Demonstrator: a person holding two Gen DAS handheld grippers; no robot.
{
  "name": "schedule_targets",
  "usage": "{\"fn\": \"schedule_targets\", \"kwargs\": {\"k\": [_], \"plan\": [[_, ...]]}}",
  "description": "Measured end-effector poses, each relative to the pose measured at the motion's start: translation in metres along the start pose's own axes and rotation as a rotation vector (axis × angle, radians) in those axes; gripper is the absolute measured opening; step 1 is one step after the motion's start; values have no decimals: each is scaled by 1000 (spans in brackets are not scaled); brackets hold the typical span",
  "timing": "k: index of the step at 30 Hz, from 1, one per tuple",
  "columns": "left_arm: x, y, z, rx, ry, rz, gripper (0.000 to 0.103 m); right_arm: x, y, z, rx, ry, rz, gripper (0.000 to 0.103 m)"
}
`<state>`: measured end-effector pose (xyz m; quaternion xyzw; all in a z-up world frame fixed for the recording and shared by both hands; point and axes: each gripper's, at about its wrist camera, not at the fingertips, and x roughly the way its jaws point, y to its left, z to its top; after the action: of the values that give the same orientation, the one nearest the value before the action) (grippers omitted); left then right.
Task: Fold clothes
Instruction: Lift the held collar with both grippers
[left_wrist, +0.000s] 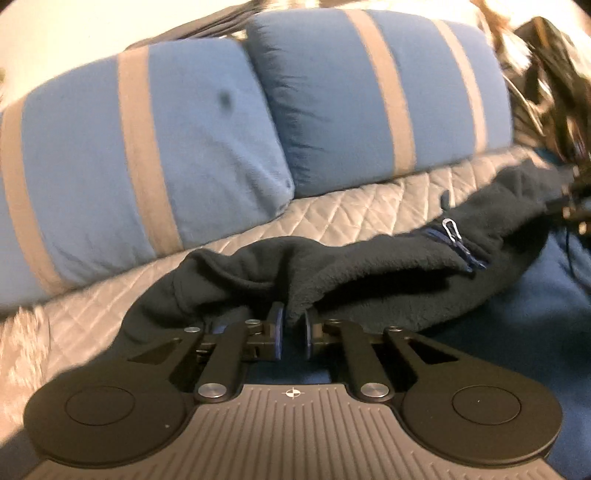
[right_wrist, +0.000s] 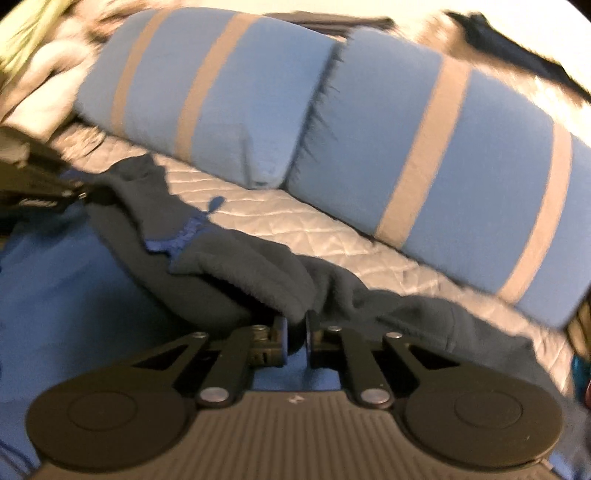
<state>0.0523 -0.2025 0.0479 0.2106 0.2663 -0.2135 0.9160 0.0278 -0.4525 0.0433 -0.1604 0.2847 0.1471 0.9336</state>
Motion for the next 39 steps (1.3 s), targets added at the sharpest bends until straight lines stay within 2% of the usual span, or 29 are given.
{"fn": "schedule_targets", "kwargs": {"k": [3,9,11,12,18,20,21,22,23,26,27,28,31,34,39], "plan": [[2,-11,2,58,12,8,29,-5,5,1,-31,-4,9,8],[-1,-27,7,204,-28,34,29,-5,6,1,-57,2,15,8],[-6,-29,7,231,-61,46,22,-4,8,1,-85,4,11,9],[-8,-28,8,218,-79,49,9,-2,10,0,-110,8,6,9],[-5,-5,4,95,-52,29,9,4,21,-10,-271,18,-23,8],[-6,-6,0,110,-46,23,9,4,26,-14,-327,14,-31,9],[-7,-8,-2,128,-47,19,9,5,29,-16,-355,16,-35,12],[-8,-10,-4,140,-48,16,9,6,32,-19,-393,21,-41,23],[-10,-10,-5,146,-46,13,9,7,35,-21,-426,21,-47,28],[-12,-6,-5,116,-33,-11,9,5,46,-31,-535,0,-56,47],[-12,-4,-4,97,-28,-19,9,4,50,-35,-572,-10,-63,62],[-11,-2,-3,78,-24,-28,9,1,54,-38,-610,-22,-62,72],[-10,0,1,41,-17,-41,9,-2,66,-48,-725,-46,-77,79],[-10,0,4,31,-15,-45,9,1,75,-57,-826,-62,-127,81],[-10,6,6,-28,4,-69,9,15,84,-62,-912,-82,-211,81]]}}
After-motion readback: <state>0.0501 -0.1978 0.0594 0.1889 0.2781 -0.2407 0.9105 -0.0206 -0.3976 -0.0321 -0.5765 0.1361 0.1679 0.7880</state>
